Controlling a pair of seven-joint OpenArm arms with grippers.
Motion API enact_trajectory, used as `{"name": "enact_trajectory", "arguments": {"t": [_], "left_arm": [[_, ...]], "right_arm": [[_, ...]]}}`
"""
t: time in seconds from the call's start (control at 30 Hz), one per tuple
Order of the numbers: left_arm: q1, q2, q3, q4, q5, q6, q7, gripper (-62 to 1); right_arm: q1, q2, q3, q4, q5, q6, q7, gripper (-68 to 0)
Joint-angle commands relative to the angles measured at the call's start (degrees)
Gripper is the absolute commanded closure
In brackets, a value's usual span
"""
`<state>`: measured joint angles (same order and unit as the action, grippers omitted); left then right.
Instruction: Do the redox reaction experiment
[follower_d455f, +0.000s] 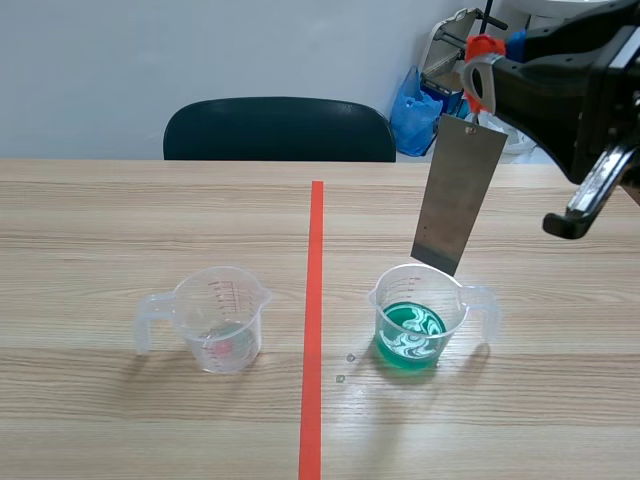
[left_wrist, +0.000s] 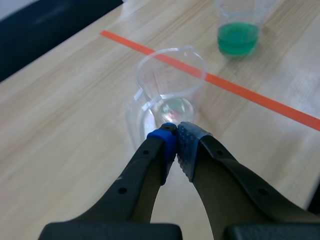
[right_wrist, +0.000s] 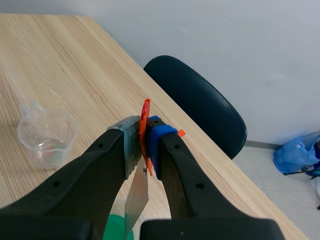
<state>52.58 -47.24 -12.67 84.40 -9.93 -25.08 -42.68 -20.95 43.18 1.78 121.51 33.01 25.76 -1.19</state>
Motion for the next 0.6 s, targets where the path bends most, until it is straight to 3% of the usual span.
{"name": "enact_trajectory", "arguments": {"t": [0.0, 0.07, 0.23, 0.47, 0.57], "left_arm": [[4.26, 2.86, -1.73, 0.02, -0.90, 0.13, -4.00, -3.0], [10.86, 5.42, -5.68, -0.07, -0.20, 0.33, -8.00, -3.0], [22.27, 13.51, -13.79, -0.07, 7.82, 0.70, -16.13, -3.0], [22.86, 21.75, -20.44, -1.73, 16.96, 1.86, -24.11, -3.0], [22.86, 24.52, -21.62, -2.58, 17.09, 1.86, -24.81, -4.0]], "right_arm": [[0.61, 0.00, 0.57, 0.70, 0.70, -0.39, 1.09, -0.6], [0.61, 0.00, 0.57, 0.70, 0.68, -0.39, 1.09, -0.6], [0.61, 0.00, 0.57, 0.70, 0.68, -0.39, 1.09, -0.6], [0.61, 0.00, 0.57, 0.70, 0.70, -0.39, 1.09, -0.6], [0.61, 0.00, 0.57, 0.70, 0.68, -0.39, 1.09, -0.6]]}}
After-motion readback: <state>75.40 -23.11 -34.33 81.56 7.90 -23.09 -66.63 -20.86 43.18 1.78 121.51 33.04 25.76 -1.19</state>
